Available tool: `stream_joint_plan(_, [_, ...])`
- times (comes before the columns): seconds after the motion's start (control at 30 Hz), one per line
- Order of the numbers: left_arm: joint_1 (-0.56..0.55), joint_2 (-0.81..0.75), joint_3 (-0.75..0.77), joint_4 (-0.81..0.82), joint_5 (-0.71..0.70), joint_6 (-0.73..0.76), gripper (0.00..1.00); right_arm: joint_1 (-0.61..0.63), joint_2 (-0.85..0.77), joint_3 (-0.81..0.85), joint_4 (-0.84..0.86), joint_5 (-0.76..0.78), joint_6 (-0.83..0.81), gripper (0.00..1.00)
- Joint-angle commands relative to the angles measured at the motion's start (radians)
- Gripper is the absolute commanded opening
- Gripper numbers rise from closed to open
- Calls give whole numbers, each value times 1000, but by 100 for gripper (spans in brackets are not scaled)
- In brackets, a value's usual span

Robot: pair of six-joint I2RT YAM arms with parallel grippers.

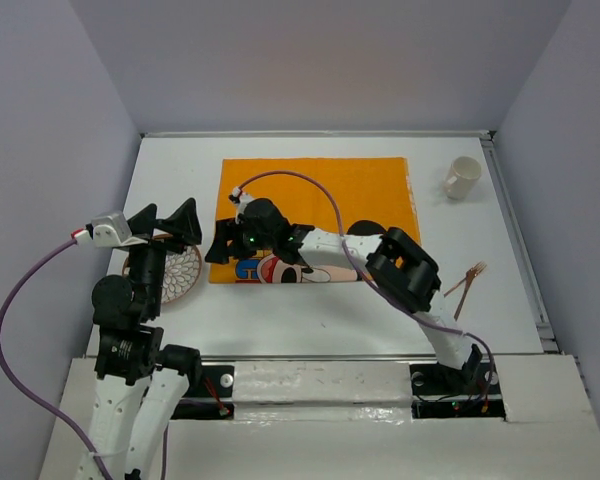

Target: Set the dinner table for one person

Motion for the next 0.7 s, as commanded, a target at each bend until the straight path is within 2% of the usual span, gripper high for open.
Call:
stream_joint_plan(0.0, [22,8,13,65,-6,-6,99,18,134,190,5,-51,47,75])
stream_joint_plan(0.07, [22,11,13,66,-6,-6,99,28,189,291,-34,-59,63,73])
stream_joint_plan(0.3, [23,8,11,66,-3,-1,99,37,367,464,-104,-64,146,63])
stream_joint_plan(0.4, [23,6,11,66,0,-3,99,37,399,518,-121,-65,168,48])
stream_joint_plan(0.43, [23,5,11,66,2,0,99,37,406,526,-123,-67,182,38])
stream_joint_plan(0.5, [20,5,11,66,2,0,99,37,418,538,-121,-62,195,33])
stream_joint_plan(0.53, [20,3,11,66,2,0,99,37,419,544,-121,-56,206,26])
stream_joint_plan(0.67, [14,3,10,65,3,2,99,37,433,577,-121,-47,221,25])
